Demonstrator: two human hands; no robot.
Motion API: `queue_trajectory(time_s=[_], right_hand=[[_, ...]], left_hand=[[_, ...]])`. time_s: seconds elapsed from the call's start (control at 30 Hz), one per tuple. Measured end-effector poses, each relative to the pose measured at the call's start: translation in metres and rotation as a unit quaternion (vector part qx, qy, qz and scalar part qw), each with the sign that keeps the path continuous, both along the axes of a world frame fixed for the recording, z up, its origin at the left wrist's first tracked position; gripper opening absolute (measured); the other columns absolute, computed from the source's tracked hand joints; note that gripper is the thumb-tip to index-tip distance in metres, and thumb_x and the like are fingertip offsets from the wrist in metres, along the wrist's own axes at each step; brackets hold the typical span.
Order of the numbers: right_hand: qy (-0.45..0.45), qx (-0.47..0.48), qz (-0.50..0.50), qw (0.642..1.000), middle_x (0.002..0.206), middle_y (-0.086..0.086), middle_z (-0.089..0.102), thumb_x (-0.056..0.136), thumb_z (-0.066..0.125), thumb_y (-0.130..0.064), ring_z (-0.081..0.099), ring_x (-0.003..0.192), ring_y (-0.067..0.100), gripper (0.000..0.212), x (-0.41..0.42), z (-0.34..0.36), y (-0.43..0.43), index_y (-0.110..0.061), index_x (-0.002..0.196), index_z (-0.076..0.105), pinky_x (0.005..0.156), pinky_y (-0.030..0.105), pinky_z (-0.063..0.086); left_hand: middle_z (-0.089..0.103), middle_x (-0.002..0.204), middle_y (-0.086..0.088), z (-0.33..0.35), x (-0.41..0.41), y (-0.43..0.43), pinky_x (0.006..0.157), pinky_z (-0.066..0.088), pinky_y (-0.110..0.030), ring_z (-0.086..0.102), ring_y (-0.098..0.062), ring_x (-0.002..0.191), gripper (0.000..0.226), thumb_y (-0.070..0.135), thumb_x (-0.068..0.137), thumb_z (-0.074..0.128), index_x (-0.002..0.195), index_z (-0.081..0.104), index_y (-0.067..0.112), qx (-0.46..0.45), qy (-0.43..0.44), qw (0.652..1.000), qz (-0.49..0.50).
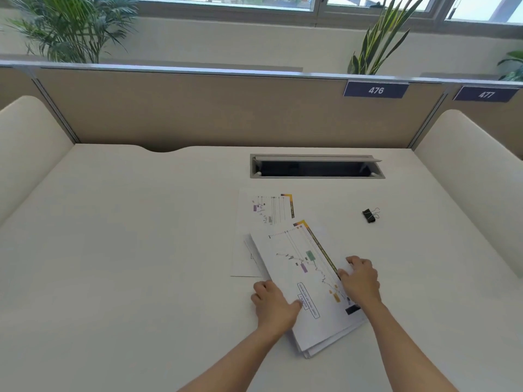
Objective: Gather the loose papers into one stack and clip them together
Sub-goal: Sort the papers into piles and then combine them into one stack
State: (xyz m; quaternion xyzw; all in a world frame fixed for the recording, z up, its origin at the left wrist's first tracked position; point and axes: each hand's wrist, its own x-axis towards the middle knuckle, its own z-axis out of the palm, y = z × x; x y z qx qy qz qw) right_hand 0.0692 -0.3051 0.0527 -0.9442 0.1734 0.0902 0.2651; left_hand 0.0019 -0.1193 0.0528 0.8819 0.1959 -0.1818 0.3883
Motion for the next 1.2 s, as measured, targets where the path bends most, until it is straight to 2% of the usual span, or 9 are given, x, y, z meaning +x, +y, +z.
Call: queue_trajectory(time_s=[0.27,0.5,0.6,0.67,0.77,0.83,0.93,1.07,1.2], right_hand=[[-0.003,0.061,-0.002,0.998,0.120,0.014,0.052,0.082,0.067,-0.020,0.055,0.104,0.030,0.051,-0.001,0.005,0.005,-0.013,0.129,0.048,0.090,0.042,0.048],[0.045,0.089,-0.039,0.994,0.120,0.016,0.057,0.076,0.075,-0.016,0.058,0.104,0.029,0.054,0.005,0.006,0.006,-0.005,0.123,0.051,0.088,0.038,0.049],[0.083,0.106,-0.050,0.990,0.120,0.016,0.062,0.080,0.070,-0.009,0.058,0.099,0.028,0.043,0.008,0.010,0.008,-0.002,0.120,0.056,0.089,0.036,0.049],[0.107,0.100,-0.045,0.988,0.128,0.017,0.058,0.085,0.065,-0.010,0.055,0.111,0.031,0.046,0.008,0.011,0.010,0.000,0.128,0.052,0.095,0.038,0.045],[0.103,0.109,-0.036,0.988,0.146,0.015,0.041,0.090,0.060,-0.019,0.041,0.131,0.032,0.062,0.004,0.012,0.012,-0.003,0.144,0.033,0.106,0.041,0.036],[0.074,0.114,-0.036,0.990,0.145,0.013,0.043,0.095,0.052,-0.024,0.044,0.129,0.033,0.054,0.000,0.013,0.012,-0.009,0.143,0.035,0.102,0.041,0.038],[0.037,0.089,-0.040,0.995,0.133,0.011,0.055,0.098,0.043,-0.028,0.054,0.114,0.033,0.038,-0.006,0.015,0.014,-0.021,0.135,0.046,0.088,0.038,0.042],[-0.003,0.106,-0.029,0.994,0.121,0.008,0.063,0.098,0.044,-0.025,0.057,0.096,0.030,0.027,-0.009,0.024,0.013,-0.022,0.122,0.055,0.083,0.038,0.046],[-0.039,0.156,-0.066,0.985,0.135,0.008,0.055,0.098,0.046,-0.025,0.053,0.116,0.033,0.038,-0.006,0.036,0.008,-0.018,0.136,0.047,0.096,0.042,0.042]], left_hand=[[0.003,0.153,-0.015,0.005,-0.002,-0.012,0.115,0.019,-0.039,0.010,-0.036,0.138,0.101,0.049,0.078,0.065,0.146,0.005,0.004,-0.058,0.014,0.998,0.035],[0.016,0.147,-0.012,0.001,0.002,-0.002,0.109,0.024,-0.036,0.022,-0.034,0.131,0.097,0.047,0.077,0.066,0.143,0.009,0.004,-0.052,-0.003,0.997,0.063],[0.018,0.143,-0.011,-0.003,0.005,0.003,0.108,0.026,-0.036,0.024,-0.033,0.129,0.094,0.047,0.078,0.065,0.142,0.011,0.005,-0.053,-0.004,0.997,0.057],[0.022,0.138,-0.011,-0.006,0.007,0.007,0.106,0.029,-0.036,0.027,-0.032,0.125,0.089,0.048,0.078,0.065,0.140,0.016,0.007,-0.048,-0.009,0.998,0.049],[0.030,0.133,-0.009,-0.010,0.010,0.018,0.099,0.033,-0.034,0.032,-0.029,0.119,0.071,0.051,0.082,0.058,0.132,0.029,0.009,0.028,-0.052,0.998,0.025],[0.032,0.137,-0.008,-0.013,0.014,0.030,0.099,0.033,-0.036,0.032,-0.028,0.122,0.061,0.053,0.088,0.050,0.130,0.035,0.012,0.075,-0.106,0.991,0.028],[0.014,0.157,0.000,-0.018,0.026,0.052,0.114,0.015,-0.041,0.013,-0.025,0.143,0.064,0.051,0.095,0.036,0.146,0.022,0.016,0.063,-0.155,0.986,0.016],[0.000,0.161,0.005,-0.027,0.051,0.082,0.119,0.002,-0.042,-0.003,-0.022,0.147,0.063,0.052,0.097,0.021,0.151,0.003,0.024,0.135,-0.136,0.975,-0.112],[-0.005,0.160,0.007,-0.034,0.057,0.094,0.118,-0.001,-0.047,-0.006,-0.021,0.148,0.061,0.052,0.097,0.013,0.151,-0.001,0.027,0.205,-0.093,0.956,-0.190]])
